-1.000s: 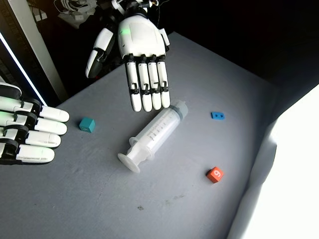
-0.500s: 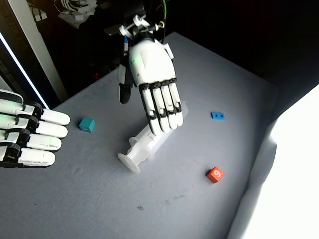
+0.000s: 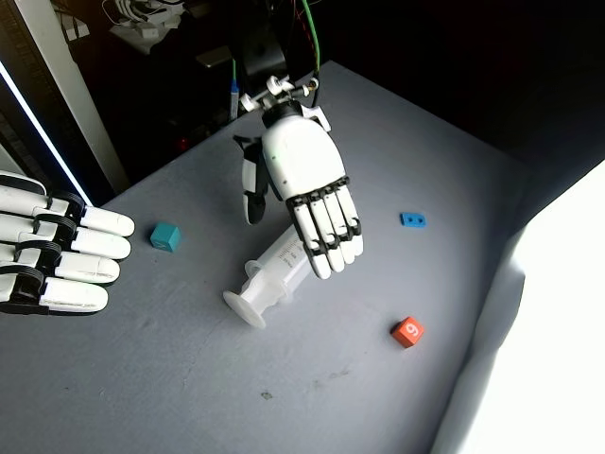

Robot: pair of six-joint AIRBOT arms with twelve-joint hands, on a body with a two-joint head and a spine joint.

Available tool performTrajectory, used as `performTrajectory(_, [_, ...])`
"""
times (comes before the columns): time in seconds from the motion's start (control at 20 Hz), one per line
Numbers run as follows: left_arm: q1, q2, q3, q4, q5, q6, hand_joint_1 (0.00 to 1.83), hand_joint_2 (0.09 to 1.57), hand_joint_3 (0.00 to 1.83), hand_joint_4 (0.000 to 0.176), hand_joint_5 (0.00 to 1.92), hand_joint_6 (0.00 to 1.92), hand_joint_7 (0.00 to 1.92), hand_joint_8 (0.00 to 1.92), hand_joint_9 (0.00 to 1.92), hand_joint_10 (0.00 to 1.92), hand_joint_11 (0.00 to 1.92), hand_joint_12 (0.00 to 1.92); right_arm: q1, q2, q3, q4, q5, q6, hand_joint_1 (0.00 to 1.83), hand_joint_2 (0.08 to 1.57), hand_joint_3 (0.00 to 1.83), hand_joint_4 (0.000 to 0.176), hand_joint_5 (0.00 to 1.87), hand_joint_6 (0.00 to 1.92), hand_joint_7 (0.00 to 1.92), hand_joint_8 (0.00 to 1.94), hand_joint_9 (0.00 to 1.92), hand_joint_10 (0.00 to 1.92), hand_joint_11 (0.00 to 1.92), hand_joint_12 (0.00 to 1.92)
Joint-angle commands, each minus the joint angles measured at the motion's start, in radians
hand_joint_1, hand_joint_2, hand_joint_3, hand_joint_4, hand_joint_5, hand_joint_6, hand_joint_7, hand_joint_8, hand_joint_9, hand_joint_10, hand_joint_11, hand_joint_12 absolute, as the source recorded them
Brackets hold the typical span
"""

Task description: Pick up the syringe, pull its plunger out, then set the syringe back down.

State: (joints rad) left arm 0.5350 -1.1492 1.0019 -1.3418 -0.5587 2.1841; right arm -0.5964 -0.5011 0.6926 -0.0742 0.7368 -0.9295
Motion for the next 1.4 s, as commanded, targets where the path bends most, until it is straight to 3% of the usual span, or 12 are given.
performTrajectory(0.0, [0.002,-0.006,0.011,0.048,-0.042,0.004,0.91,0.9,0.0,0.0,0.04,0.01,0.09,0.01,0.08,0.01,0.0,0.37,0.005,0.006,-0.001,0.018,0.128,0.0,0.34,1.16,0.0,0.0,0.2,0.0,0.15,0.0,0.11,0.0,0.0,0.22])
performTrajectory(0.05, [0.011,-0.01,0.019,0.048,-0.042,0.004,0.91,0.9,0.0,0.0,0.04,0.01,0.09,0.0,0.08,0.01,0.0,0.37,0.005,0.006,-0.001,0.022,0.128,0.0,0.34,1.16,0.0,0.0,0.22,0.0,0.17,0.0,0.13,0.01,0.0,0.29])
performTrajectory(0.5, [0.078,-0.063,0.103,0.084,-0.051,-0.048,0.84,0.97,0.01,0.0,0.12,0.01,0.18,0.01,0.19,0.01,0.0,0.61,-0.005,0.006,-0.001,0.06,0.14,0.0,0.36,1.16,0.0,0.0,0.22,0.0,0.17,0.0,0.13,0.0,0.0,0.29])
performTrajectory(0.7, [0.088,-0.102,0.142,0.084,-0.053,-0.058,0.84,1.02,0.01,0.0,0.24,0.02,0.35,0.02,0.36,0.03,0.0,0.88,-0.033,0.006,-0.001,0.06,0.181,0.0,0.32,1.18,0.0,0.0,0.18,0.0,0.14,0.0,0.1,0.0,0.0,0.18])
performTrajectory(0.9, [0.099,-0.121,0.158,0.086,-0.059,-0.063,0.91,1.05,0.0,0.0,0.43,0.04,0.54,0.04,0.54,0.07,0.02,1.07,-0.05,0.006,-0.001,0.06,0.213,0.0,0.33,1.17,0.0,0.0,0.21,0.0,0.17,0.0,0.14,0.0,0.0,0.29])
performTrajectory(0.95, [0.103,-0.122,0.157,0.087,-0.065,-0.065,0.94,1.14,0.0,0.0,0.49,0.04,0.58,0.15,0.48,0.42,0.01,1.26,-0.05,0.006,-0.001,0.06,0.213,0.0,0.31,1.17,0.0,0.0,0.21,0.0,0.18,0.0,0.14,0.0,0.0,0.29])
performTrajectory(1.0, [0.108,-0.122,0.155,0.087,-0.07,-0.068,0.94,1.14,0.0,0.0,0.49,0.04,0.58,0.15,0.48,0.42,0.01,1.26,-0.051,0.006,-0.001,0.06,0.213,0.0,0.31,1.17,0.0,0.0,0.21,0.0,0.18,0.0,0.14,0.0,0.0,0.29])
performTrajectory(1.05, [0.111,-0.122,0.154,0.087,-0.072,-0.07,0.96,1.23,0.0,0.0,0.55,0.09,0.48,0.59,0.35,0.88,0.04,1.39,-0.051,0.006,-0.001,0.06,0.213,0.0,0.33,1.17,0.0,0.0,0.23,0.01,0.19,0.0,0.15,0.01,0.0,0.33])
performTrajectory(1.1, [0.115,-0.123,0.153,0.087,-0.073,-0.071,1.07,1.34,0.0,0.0,0.53,1.23,0.62,1.43,0.39,1.15,0.17,1.54,-0.052,0.006,-0.001,0.06,0.213,0.0,0.35,1.17,0.0,0.0,0.24,0.0,0.2,0.0,0.16,0.0,0.0,0.36])
performTrajectory(1.15, [0.119,-0.123,0.152,0.087,-0.073,-0.073,1.1,1.35,0.0,0.0,0.6,1.41,0.57,1.78,0.5,1.42,0.36,1.58,-0.053,0.006,-0.001,0.06,0.213,0.0,0.34,1.18,0.0,0.0,0.22,0.0,0.19,0.0,0.15,0.0,0.0,0.33])
performTrajectory(1.35, [0.125,-0.124,0.142,0.087,-0.079,-0.084,1.11,1.33,0.0,0.0,0.63,1.41,0.63,1.72,0.58,1.53,0.51,1.61,-0.053,0.006,-0.001,0.06,0.213,-0.001,0.32,1.18,0.0,0.0,0.23,0.0,0.19,0.0,0.14,0.0,0.0,0.28])
